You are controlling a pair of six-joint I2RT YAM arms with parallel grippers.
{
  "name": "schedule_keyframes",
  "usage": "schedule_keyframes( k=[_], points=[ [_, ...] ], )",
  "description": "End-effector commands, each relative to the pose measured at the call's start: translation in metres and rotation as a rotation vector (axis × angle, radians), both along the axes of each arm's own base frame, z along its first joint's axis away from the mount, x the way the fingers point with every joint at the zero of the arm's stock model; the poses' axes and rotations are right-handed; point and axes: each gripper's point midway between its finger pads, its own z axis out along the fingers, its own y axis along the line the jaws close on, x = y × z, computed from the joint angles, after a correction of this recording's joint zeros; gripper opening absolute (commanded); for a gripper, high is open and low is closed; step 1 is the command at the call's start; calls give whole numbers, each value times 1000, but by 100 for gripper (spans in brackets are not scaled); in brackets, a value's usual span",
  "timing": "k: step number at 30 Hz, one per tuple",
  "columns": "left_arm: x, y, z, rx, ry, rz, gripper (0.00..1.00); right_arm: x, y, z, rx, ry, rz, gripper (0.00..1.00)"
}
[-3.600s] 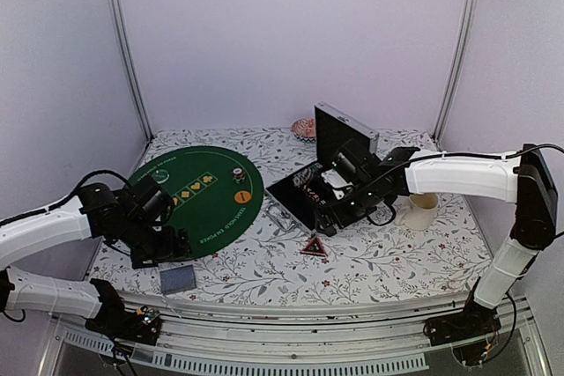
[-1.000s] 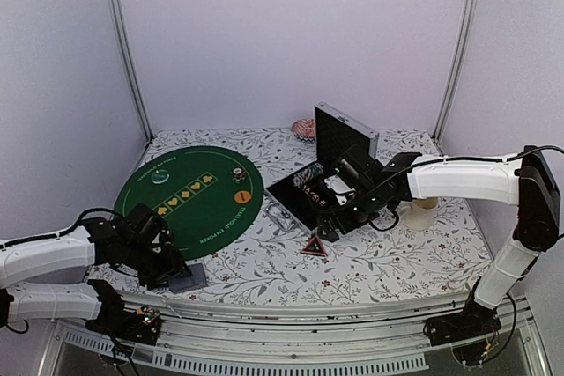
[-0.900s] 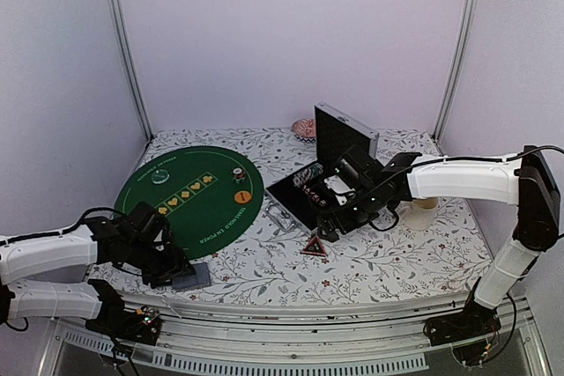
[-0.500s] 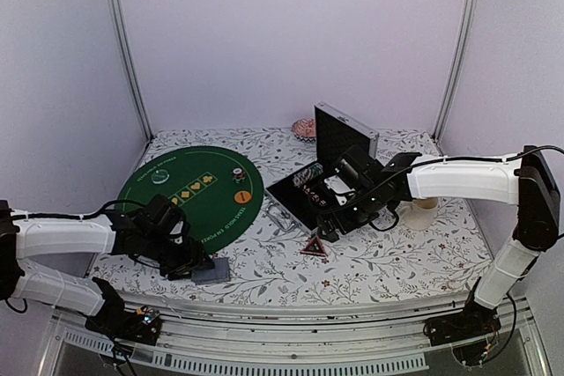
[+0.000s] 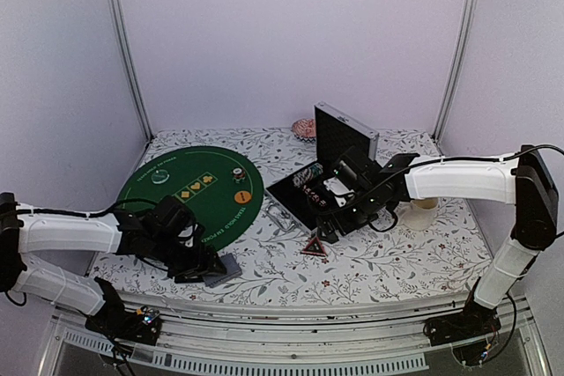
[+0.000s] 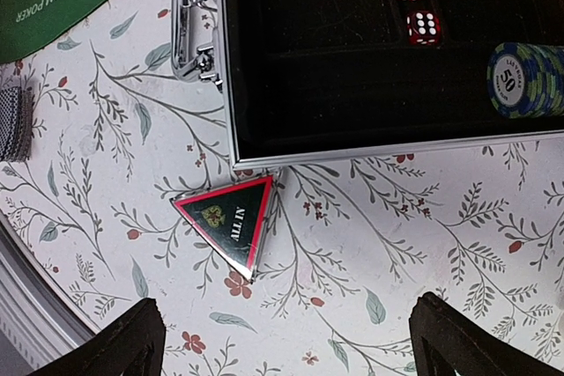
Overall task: Distribute texas hold em gaming equipment
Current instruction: Move the face-down deck piles to the center of the board, then pick up the face-down deck piles from the center of the board.
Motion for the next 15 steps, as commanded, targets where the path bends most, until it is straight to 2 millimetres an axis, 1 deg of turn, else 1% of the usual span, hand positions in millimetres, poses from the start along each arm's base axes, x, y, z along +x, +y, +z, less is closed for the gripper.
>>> schedule_keyframes(
  k=[1, 2, 3, 4, 7, 9, 12, 15],
  points=[
    [-9, 5, 5, 39, -5, -56, 80, 2, 2, 4, 9, 2, -2, 99],
    [-9, 9, 8, 63, -9, -59, 81, 4, 6, 10, 22, -9, -1, 99],
    [-6, 10, 15, 77, -27, -65, 83, 7, 8, 15, 32, -18, 0, 99],
    [-4, 12, 20, 98, -39, -71, 84, 7, 9, 16, 33, -19, 1, 99],
    [8, 16, 41, 156, -121, -126, 98, 8, 10, 19, 38, -24, 4, 99],
    [21, 15, 57, 204, -194, -184, 98, 8, 11, 19, 40, -23, 9, 99],
    [40, 5, 79, 260, -287, -311, 98, 8, 12, 21, 44, -23, 11, 99],
    [46, -9, 89, 288, -348, -504, 98, 8, 10, 23, 46, -28, 8, 99]
  ],
)
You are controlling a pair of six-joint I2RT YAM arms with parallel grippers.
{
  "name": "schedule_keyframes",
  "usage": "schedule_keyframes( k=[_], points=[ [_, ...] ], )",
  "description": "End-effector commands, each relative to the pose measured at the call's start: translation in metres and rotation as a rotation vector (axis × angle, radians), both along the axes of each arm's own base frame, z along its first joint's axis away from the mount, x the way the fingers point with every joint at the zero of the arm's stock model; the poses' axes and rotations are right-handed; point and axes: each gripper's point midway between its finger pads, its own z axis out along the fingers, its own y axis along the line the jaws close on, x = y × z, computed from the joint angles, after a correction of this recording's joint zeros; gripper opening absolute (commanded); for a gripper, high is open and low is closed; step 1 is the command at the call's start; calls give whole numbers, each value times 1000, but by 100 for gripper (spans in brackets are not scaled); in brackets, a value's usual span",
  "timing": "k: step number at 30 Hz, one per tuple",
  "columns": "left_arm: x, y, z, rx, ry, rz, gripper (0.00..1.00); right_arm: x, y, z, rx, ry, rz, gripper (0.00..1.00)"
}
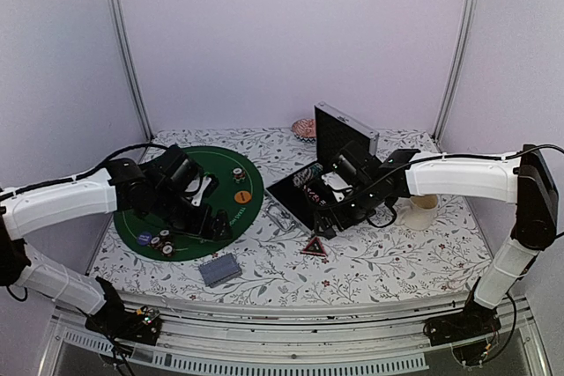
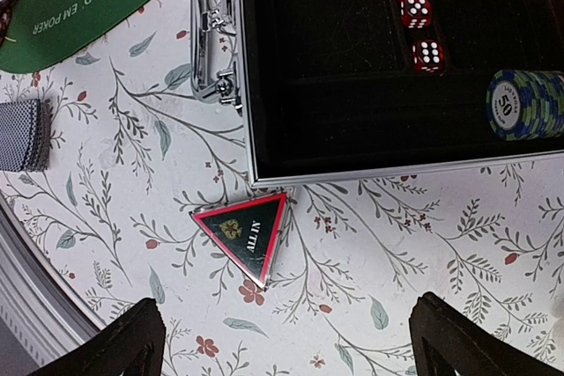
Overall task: Distribute texas hold em gaming equipment
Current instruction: Pick up the face-down deck piles from the center of the board.
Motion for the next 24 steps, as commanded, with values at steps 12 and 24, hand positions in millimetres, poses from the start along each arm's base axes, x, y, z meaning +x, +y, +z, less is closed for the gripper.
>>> schedule_keyframes(
  k=[12, 24],
  points=[
    [13, -23, 17, 231, -231, -635, 98, 0, -1, 13, 12, -15, 1, 99],
    [-26, 1, -50, 396, -55, -937, 98, -2, -6, 13, 9, -10, -14, 99]
  ],
)
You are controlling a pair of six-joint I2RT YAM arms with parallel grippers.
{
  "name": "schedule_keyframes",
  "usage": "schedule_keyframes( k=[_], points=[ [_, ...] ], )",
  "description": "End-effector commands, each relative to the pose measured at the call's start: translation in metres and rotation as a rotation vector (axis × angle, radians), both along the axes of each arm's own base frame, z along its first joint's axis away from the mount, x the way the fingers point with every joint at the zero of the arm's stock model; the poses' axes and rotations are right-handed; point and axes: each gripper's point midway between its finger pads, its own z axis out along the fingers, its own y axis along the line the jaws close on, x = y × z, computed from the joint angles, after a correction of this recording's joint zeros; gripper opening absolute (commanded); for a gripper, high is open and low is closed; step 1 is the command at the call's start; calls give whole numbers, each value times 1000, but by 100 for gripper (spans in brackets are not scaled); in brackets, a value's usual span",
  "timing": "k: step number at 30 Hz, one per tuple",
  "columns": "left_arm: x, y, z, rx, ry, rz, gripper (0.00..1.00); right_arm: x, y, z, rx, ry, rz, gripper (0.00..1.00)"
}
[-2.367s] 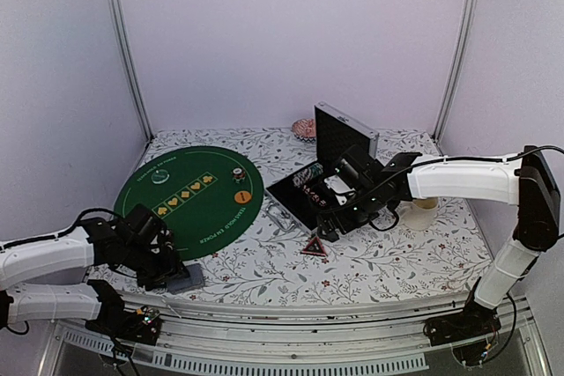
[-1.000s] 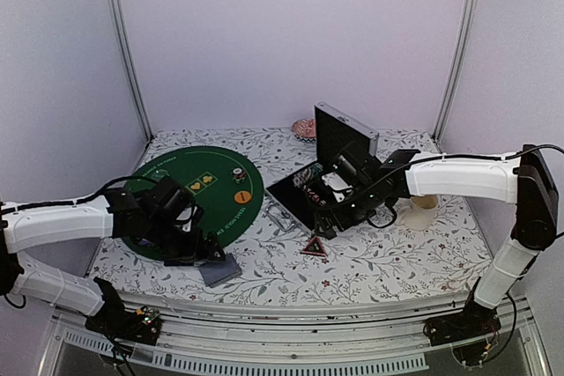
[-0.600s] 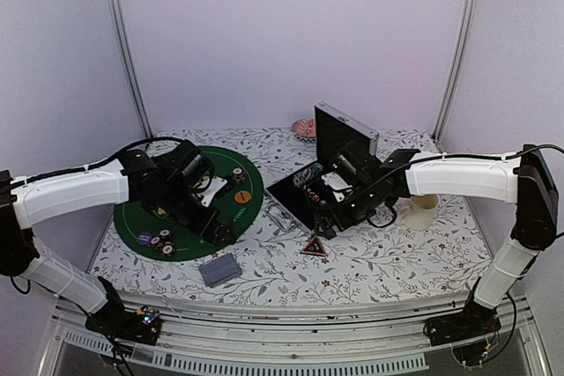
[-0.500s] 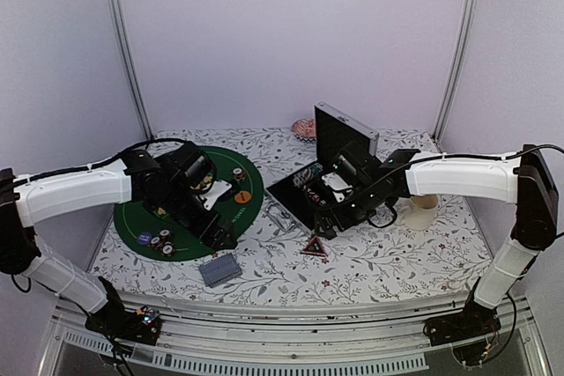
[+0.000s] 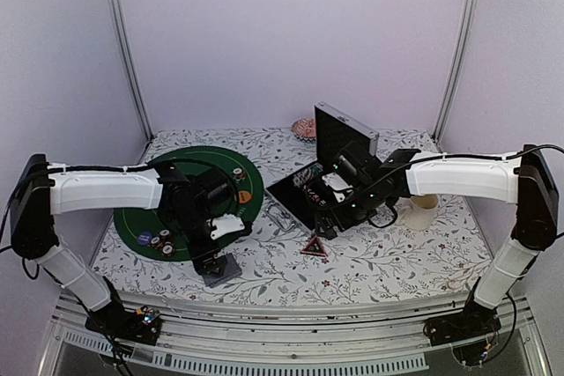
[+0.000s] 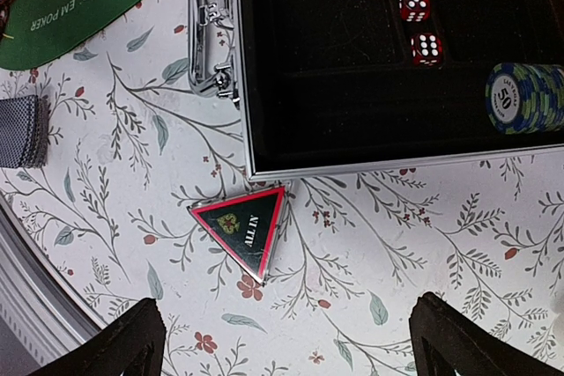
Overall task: Distribute texas hold em gaming equipment
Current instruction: Pick up the face-down deck piles from the center of the board.
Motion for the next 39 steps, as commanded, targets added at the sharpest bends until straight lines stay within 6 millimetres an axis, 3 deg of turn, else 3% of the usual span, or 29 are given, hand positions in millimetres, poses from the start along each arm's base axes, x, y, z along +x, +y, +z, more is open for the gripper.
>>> schedule_keyframes(
  k=[1, 4, 17, 25, 30, 39],
  points=[
    [-9, 4, 0, 17, -5, -90, 98, -1, -4, 13, 15, -17, -11, 99],
    [-18, 6, -13, 20, 31, -111, 98, 1, -2, 13, 14, -18, -9, 99],
    [-18, -2, -35, 48, 104, -82, 98, -1, -5, 13, 11, -22, -8, 99],
    [-10, 7, -46, 105, 62, -70, 98, 0, -4, 11, 10, -22, -7, 99],
    [-7, 9, -52, 125, 48, -70, 92, 0, -4, 12, 12, -24, -4, 99],
    [-18, 8, -59, 123, 96, -108, 84, 0, -4, 13, 14, -27, -9, 99]
  ],
)
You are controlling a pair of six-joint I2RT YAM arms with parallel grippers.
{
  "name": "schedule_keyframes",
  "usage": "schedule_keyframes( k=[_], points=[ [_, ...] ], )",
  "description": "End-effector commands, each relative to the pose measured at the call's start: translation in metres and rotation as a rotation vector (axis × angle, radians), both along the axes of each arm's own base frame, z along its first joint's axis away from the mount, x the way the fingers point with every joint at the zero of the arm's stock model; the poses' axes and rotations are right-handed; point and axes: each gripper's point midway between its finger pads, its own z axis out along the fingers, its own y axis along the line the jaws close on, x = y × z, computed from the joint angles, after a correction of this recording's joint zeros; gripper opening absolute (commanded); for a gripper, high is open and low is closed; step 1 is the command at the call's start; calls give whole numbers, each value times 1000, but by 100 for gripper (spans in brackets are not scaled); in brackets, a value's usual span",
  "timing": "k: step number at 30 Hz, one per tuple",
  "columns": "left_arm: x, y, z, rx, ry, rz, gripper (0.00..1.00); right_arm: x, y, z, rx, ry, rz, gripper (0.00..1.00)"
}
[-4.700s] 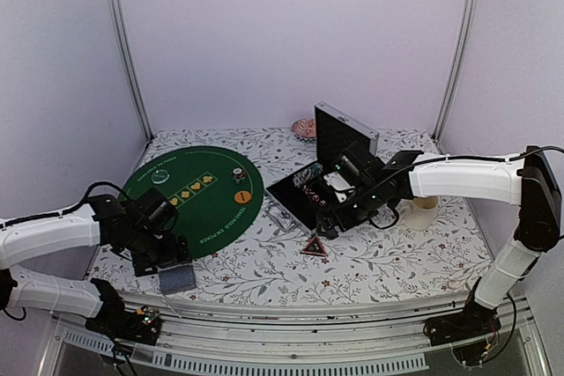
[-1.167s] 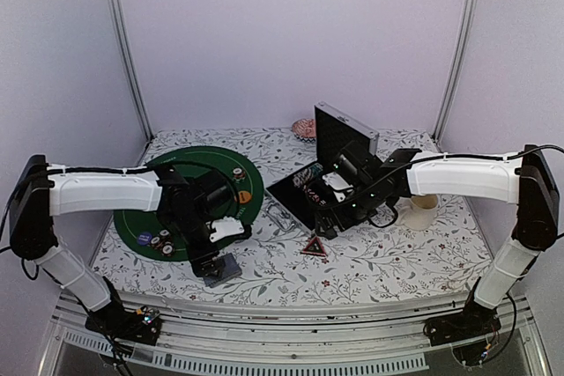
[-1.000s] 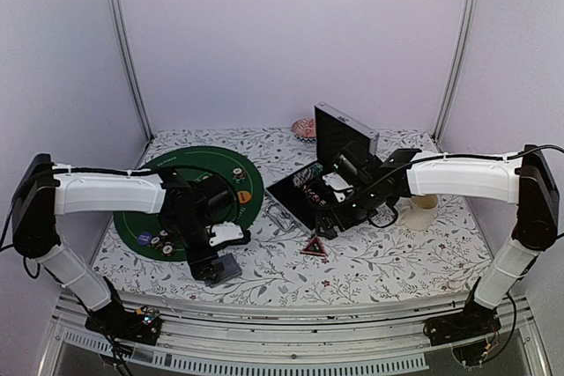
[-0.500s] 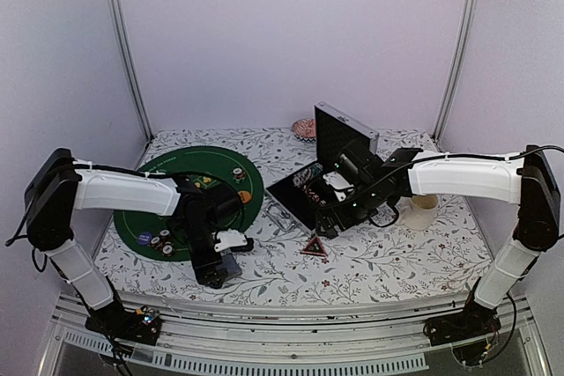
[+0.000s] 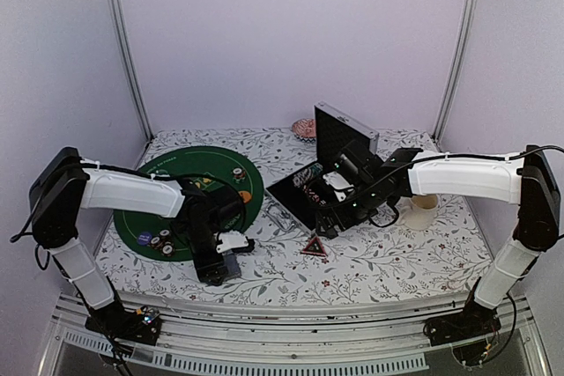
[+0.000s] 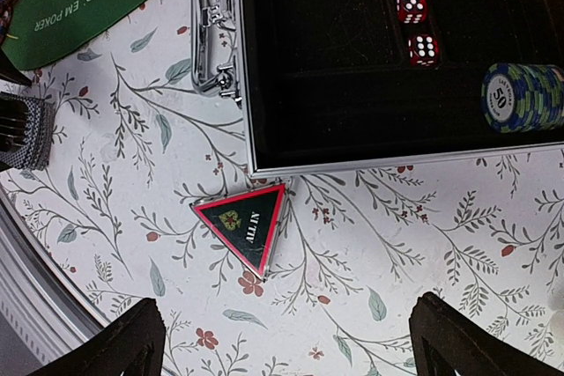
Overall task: Distribute texas hold em gaming equipment
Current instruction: Pick up the face-down deck piles from the center of the board.
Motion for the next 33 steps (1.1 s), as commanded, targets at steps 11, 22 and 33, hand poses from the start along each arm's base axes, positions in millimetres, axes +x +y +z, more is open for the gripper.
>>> schedule_keyframes(
  k=[11, 22, 33],
  points=[
    [-23, 3, -14, 15, 40, -92, 90, 2, -3, 11, 14, -29, -11, 99],
    [-17, -7, -4, -37, 2, -105, 63, 2, -2, 13, 24, -28, -13, 99],
    [5, -22, 27, -104, -118, -90, 56, -6, 18, 50, 283, -5, 46, 99]
  ],
)
